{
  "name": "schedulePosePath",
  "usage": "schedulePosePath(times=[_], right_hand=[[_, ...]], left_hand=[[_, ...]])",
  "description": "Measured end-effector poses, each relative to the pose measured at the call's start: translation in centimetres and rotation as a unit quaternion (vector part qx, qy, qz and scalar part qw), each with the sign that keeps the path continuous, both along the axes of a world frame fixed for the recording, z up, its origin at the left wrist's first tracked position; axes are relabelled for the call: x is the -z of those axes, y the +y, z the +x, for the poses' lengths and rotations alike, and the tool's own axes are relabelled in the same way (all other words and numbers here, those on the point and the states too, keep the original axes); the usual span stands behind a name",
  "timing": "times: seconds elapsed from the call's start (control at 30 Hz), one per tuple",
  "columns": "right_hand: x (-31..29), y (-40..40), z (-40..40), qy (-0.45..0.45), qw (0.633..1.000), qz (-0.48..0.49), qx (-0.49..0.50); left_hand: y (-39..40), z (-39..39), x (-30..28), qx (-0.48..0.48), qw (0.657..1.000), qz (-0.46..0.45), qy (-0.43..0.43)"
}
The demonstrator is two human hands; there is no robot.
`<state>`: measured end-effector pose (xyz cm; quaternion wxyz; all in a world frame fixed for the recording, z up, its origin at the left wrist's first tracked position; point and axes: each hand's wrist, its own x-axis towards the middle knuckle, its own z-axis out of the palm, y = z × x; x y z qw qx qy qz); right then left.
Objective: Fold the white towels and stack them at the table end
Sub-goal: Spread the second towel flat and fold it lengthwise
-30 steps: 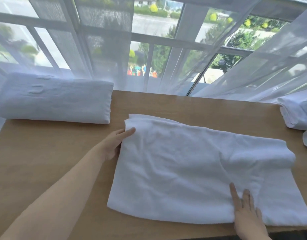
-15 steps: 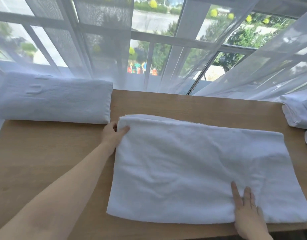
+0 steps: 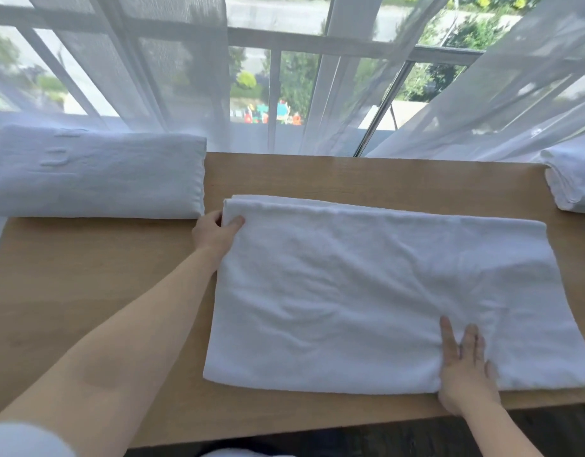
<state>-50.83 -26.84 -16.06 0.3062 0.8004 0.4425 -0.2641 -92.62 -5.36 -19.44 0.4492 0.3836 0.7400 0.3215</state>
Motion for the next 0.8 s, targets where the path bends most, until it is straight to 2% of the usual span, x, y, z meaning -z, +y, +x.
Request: schedulePosePath(times=[0.13,0.23,0.37,0.43,0.53,0.6,0.67,0.7,0.73,0.8], right_hand=[[0.7,-0.1,0.2,-0.003,1.000,0.000,0.010],[1.0,-0.5,0.2,-0.009,1.000,0.010,0.001],[1.3,-0.8,0.3,-0.008,1.000,0.018,0.002],[1.5,-0.8,0.4,-0.002,1.000,0.020,-0.002],[1.3,-0.9,0.4,-0.001,1.000,0.023,-0.007],[1.2,-0.8,0.3,0.000,1.000,0.021,-0.006],[1.1,-0.7,0.2,-0.002,1.000,0.017,-0.001],[1.0,-0.6,0.1,-0.001,1.000,0.017,0.000],[1.0,-0.5,0.0,0.002,1.000,0.019,-0.001],[0.8,-0.4,-0.2,0.006,1.000,0.021,-0.006]], left_hand=[[-2.2,-0.3,-0.9,-0.030,0.991,-0.002,-0.132],[-5.9,-0.8,-1.3,0.037,0.988,-0.082,-0.124],[-11.8,-1.5,-0.7,0.114,0.962,-0.195,-0.150],[-14.3,-1.8,-0.5,0.119,0.965,-0.191,-0.132],[-16.1,-1.5,-0.3,0.055,0.988,-0.128,-0.063],[-16.9,-1.2,-0.3,0.011,0.988,-0.126,-0.089],[-18.3,-1.2,-0.7,0.037,0.973,-0.185,-0.136],[-19.2,-1.3,-0.7,0.074,0.966,-0.211,-0.130],[-20.0,-1.6,-0.7,0.101,0.964,-0.222,-0.104],[-20.5,-1.9,-0.7,0.097,0.973,-0.205,-0.031]])
